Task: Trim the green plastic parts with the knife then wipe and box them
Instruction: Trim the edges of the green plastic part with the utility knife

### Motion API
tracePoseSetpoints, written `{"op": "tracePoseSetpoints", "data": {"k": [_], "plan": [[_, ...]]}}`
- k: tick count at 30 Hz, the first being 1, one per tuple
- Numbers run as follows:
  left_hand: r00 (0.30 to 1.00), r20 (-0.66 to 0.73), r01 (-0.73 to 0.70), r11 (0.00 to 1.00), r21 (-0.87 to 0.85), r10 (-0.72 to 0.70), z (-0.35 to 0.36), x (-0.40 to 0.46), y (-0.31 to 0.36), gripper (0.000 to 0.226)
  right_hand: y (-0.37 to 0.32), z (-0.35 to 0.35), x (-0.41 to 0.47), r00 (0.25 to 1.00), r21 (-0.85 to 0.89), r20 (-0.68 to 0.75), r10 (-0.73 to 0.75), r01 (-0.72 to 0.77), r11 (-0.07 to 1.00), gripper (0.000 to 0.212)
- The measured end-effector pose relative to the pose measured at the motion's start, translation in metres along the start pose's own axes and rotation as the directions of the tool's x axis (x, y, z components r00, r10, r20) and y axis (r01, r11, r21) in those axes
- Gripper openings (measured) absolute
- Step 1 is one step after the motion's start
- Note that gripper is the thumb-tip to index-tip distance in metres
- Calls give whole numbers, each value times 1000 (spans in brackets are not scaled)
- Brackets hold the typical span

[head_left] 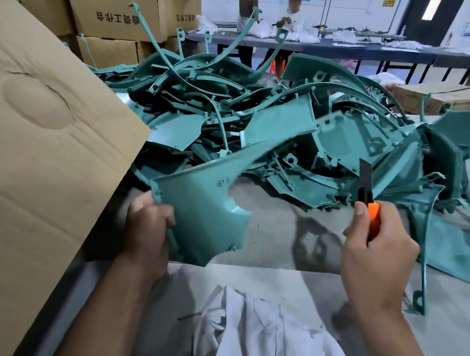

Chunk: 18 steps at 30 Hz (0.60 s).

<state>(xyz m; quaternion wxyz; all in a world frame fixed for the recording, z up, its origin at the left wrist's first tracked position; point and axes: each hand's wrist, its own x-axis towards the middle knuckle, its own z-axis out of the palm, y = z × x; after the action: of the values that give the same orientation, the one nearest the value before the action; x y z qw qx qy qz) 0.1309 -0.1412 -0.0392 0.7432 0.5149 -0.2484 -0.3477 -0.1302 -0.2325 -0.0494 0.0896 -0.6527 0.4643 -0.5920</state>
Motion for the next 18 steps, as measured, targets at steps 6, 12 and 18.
{"op": "tracePoseSetpoints", "data": {"k": [6,12,18], "plan": [[949,166,262,963,67,-269,2,-4,-2,56,-19,6,-13,979,189,113,-171,148,971,23],[859,276,412,903,124,-430,15,-13,-15,43,-25,16,-22,946,182,218,-239,201,963,9],[692,363,616,772,153,-624,31,-22,-16,42,-20,21,-22,912,84,281,-299,287,954,11]]}}
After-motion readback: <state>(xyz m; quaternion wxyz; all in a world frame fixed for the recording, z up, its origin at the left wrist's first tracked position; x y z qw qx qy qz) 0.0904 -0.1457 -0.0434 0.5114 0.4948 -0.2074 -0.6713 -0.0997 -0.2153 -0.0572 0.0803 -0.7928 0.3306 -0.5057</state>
